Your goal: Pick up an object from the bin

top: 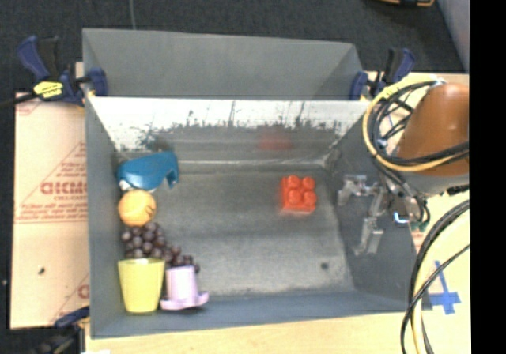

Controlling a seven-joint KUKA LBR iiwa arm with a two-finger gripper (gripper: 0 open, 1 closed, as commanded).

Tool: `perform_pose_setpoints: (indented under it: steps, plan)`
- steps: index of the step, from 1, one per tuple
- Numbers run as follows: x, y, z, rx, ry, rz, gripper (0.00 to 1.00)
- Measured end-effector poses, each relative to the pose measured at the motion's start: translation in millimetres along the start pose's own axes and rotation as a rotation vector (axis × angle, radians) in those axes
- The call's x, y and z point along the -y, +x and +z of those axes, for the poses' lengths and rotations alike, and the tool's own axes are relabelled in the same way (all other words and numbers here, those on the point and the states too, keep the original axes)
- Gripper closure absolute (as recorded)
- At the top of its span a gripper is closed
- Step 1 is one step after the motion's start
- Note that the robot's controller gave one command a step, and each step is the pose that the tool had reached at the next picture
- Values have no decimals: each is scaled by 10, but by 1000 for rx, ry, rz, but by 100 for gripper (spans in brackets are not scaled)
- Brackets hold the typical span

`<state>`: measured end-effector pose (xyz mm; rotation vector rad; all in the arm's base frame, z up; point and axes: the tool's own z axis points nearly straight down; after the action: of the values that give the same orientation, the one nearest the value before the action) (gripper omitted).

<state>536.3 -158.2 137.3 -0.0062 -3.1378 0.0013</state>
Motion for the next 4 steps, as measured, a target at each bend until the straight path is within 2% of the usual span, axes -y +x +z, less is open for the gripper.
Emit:
perform_pose_setpoints:
  steps: [1, 2, 3, 4]
  plan:
    - [-7, -17, -47, 7, 2, -5, 0]
    - [-444, -767, 659, 11, 2, -57, 0]
    - [-686, -941, -144, 23, 9, -235, 0]
    - [-697, -775, 381, 11, 2, 145, 0]
